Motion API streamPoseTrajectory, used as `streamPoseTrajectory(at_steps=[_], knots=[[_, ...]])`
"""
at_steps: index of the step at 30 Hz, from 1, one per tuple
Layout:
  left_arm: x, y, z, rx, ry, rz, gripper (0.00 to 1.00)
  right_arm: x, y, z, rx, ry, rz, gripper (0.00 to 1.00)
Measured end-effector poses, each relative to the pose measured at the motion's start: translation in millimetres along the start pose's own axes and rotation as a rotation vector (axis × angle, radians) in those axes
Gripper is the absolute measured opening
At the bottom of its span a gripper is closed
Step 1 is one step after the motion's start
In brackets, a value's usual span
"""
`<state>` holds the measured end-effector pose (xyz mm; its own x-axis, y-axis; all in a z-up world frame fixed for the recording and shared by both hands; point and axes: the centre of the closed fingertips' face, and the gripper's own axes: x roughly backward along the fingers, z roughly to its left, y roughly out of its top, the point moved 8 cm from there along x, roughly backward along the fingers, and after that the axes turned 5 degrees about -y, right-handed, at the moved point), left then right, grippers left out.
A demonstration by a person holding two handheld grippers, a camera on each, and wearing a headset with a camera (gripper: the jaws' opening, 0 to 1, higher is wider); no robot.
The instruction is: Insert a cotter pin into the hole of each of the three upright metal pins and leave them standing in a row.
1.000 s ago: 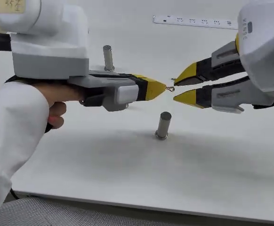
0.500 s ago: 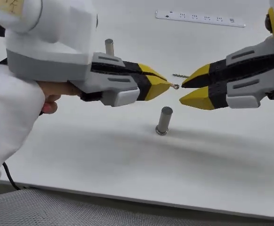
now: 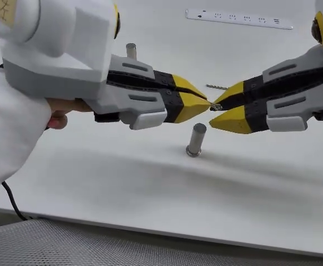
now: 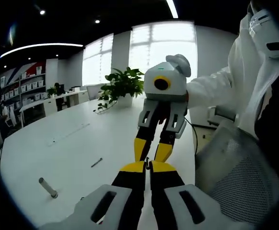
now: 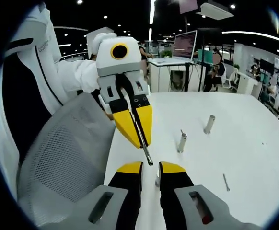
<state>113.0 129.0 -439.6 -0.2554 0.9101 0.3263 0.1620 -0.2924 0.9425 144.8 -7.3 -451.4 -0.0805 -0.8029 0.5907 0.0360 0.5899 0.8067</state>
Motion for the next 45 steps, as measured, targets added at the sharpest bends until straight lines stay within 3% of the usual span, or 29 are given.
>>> streamPoseTrajectory(at_steps=[9,13,22,25,27,30,34,36,40,45], knots=[[-0.5,-1.2,-0.9,-0.027,-0.029,0.011,0.0,0.5,0.3,5.8,0.004,0.024,-0.007,0.0],[-1.3,-4.9,-2.9,-0.059,-0.042,0.05,0.0,2.3,-1.3,6.8,0.004,0.035,-0.007,0.0],[-9.3,-7.9,-12.7,-0.081,-0.064,0.094,0.0,5.5,-2.8,10.8,0.008,0.046,0.012,0.0],[-10.9,-8.8,-13.3,-0.005,-0.05,0.082,0.0,6.6,-3.8,10.4,0.006,0.026,0.016,0.0],[-12.4,-8.5,-13.7,-0.05,-0.053,0.083,0.0,7.3,-4.4,10.8,0.005,0.022,0.02,0.0],[-13.6,-9.7,-11.7,-0.063,-0.046,0.095,0.01,8.2,-7.1,11.7,0.003,0.012,0.026,0.0],[-15.5,-13.0,-7.3,-0.067,-0.03,0.111,0.05,9.7,-12.6,9.6,-0.007,-0.013,0.038,0.0],[-18.1,-19.0,1.5,-0.066,-0.018,0.115,0.1,11.0,-18.5,6.8,-0.023,-0.034,0.054,0.0],[-19.6,-22.1,8.2,-0.063,0.01,0.138,0.21,10.7,-28.6,5.3,-0.044,-0.063,0.093,0.0],[-26.2,-26.2,11.1,-0.056,0.009,0.187,0.19,10.1,-44.7,1.2,-0.05,-0.1,0.135,0.0]])
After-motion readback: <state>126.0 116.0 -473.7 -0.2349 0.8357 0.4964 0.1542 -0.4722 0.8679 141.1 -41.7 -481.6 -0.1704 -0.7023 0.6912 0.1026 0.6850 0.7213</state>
